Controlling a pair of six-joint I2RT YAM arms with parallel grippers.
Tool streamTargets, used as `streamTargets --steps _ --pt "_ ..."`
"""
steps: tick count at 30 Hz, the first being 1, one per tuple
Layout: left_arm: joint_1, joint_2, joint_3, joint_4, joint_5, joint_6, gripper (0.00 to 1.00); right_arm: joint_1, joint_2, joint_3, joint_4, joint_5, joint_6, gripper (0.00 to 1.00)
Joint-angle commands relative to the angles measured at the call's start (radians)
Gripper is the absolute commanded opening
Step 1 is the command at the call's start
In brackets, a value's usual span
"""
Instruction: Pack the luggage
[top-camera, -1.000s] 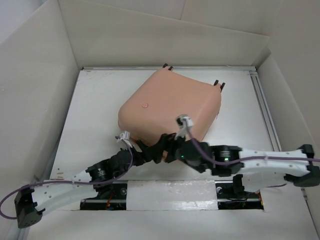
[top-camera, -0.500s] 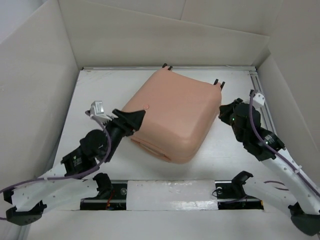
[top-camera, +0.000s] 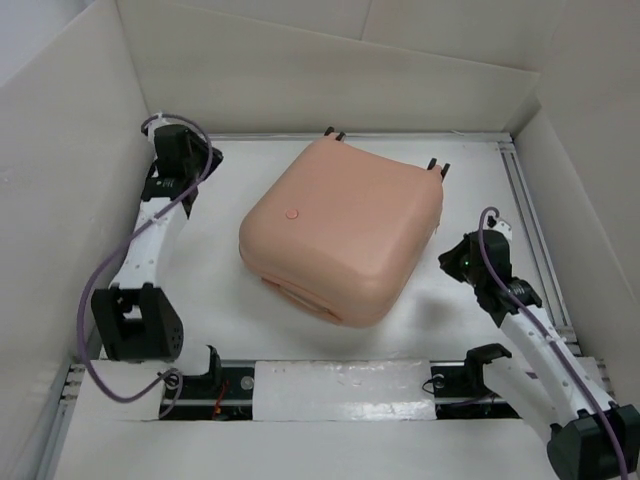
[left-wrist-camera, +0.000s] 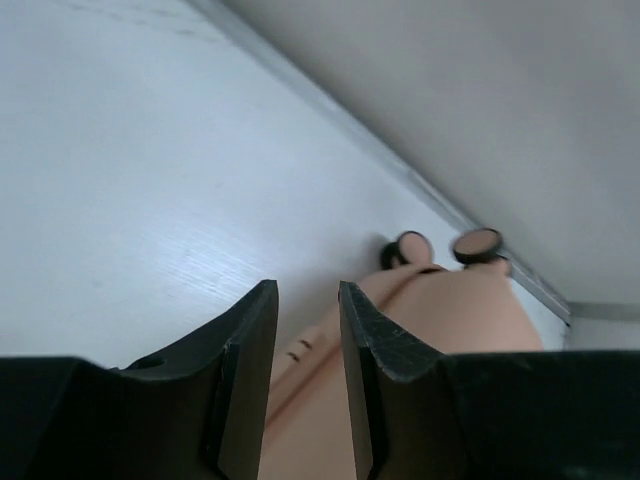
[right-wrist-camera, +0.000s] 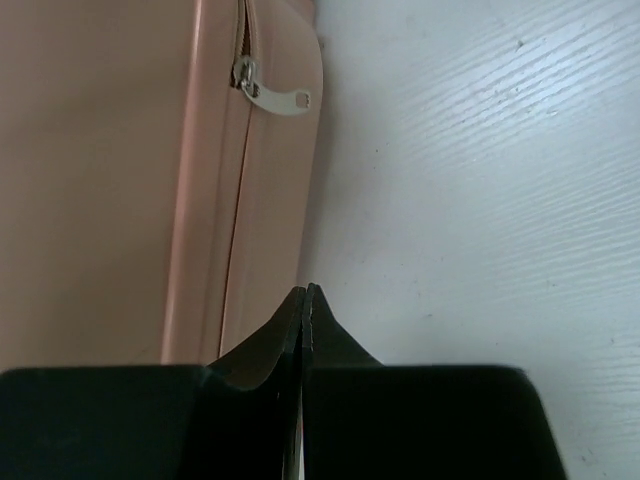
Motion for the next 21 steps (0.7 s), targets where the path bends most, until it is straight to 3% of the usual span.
streamTargets --steps 1,5,10,14,16,18,19,21 --pt "0.091 0.074 0.003 -0.001 0.255 0.006 0.28 -0.009 -0.018 -0.060 0.133 -0.090 -0.002 0.00" --pt "0.078 0.207 -0.072 0.065 0.357 0.028 0.26 0.014 0.043 -0.131 0.264 -0.153 0.020 0.00" --pt "0.038 0.161 -0.385 0.365 0.472 -0.104 0.24 0.112 0.262 -0.043 0.399 -0.210 -0.015 0.00" --pt "-0.022 0.008 -0.635 0.554 0.483 -0.182 0.23 0.166 0.558 0.222 0.422 -0.317 -0.099 0.00" --pt "-0.062 -0.136 -0.771 0.606 0.483 -0.207 0.21 0.166 0.731 0.448 0.410 -0.384 -0.129 0.00" --pt "-0.077 -0.248 -0.847 0.607 0.483 -0.234 0.21 0.166 0.823 0.692 0.342 -0.470 -0.165 0.00" --pt "-0.111 -0.380 -0.881 0.596 0.466 -0.234 0.21 0.166 0.886 0.770 0.307 -0.480 -0.166 0.00" --pt "-0.146 -0.508 -0.941 0.489 0.437 -0.234 0.22 0.143 0.922 0.913 0.171 -0.480 -0.207 0.04"
